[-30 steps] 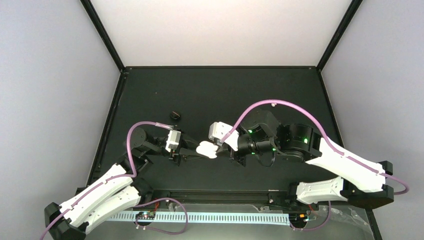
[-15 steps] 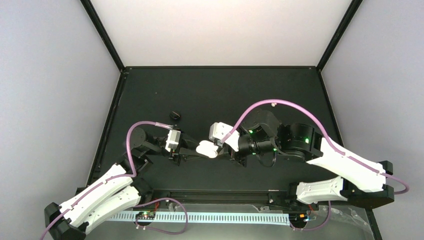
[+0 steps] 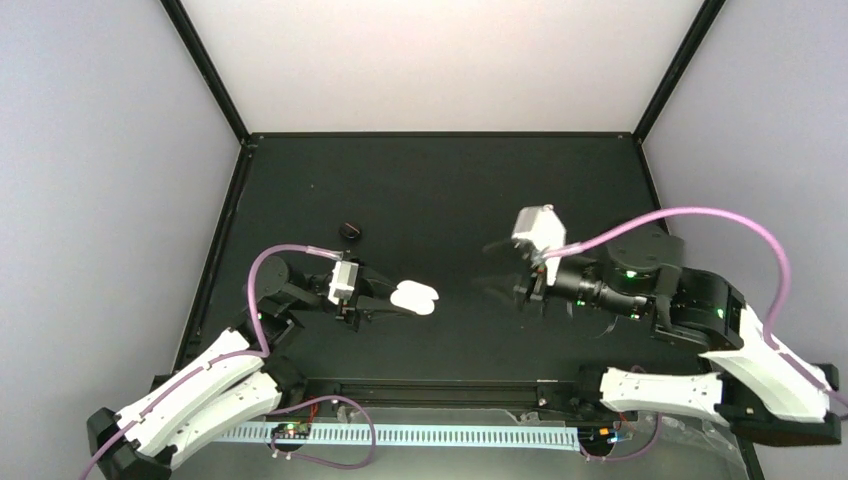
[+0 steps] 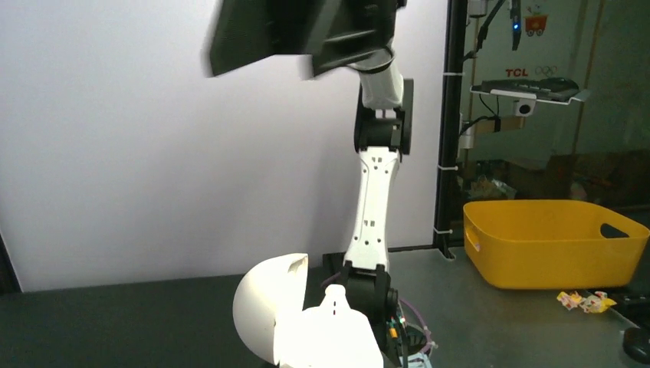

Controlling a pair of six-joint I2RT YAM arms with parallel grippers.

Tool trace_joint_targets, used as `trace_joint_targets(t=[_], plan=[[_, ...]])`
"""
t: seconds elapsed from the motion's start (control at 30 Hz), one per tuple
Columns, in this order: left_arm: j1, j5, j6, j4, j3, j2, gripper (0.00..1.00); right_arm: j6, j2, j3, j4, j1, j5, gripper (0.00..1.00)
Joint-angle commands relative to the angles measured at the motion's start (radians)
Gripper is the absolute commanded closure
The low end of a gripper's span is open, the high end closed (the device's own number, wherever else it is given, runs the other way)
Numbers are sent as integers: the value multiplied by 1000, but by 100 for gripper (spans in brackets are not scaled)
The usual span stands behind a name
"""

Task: Insert the wireless bluetooth earbuds into the charging case
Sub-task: Pick up the earbud from the center of the board.

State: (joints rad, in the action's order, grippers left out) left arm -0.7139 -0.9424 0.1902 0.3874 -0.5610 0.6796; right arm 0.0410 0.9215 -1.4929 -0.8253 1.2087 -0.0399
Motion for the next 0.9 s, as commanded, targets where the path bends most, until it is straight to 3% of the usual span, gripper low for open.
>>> trace_joint_targets(t=[0.0, 0.07, 0.2, 0.3, 0.53, 0.87], plan=[[-5, 6, -45, -29, -75, -27, 98, -121, -23, 142, 300, -128, 318, 49], [-4, 5, -57, -53, -82, -33, 98, -209, -22, 208, 388, -274, 354, 46], [-7, 30, -64, -57, -63, -51, 98, -480, 9, 382, 526, -643, 256, 45], [-9, 72, -46, -5, -22, -64, 99, -639, 90, 508, 633, -836, 216, 45], [-9, 124, -77, -47, -9, -89, 98, -723, 457, 497, 735, -1069, 235, 46], [-8, 164, -128, -97, -9, -93, 99, -572, 972, 67, 571, -1142, 201, 51]])
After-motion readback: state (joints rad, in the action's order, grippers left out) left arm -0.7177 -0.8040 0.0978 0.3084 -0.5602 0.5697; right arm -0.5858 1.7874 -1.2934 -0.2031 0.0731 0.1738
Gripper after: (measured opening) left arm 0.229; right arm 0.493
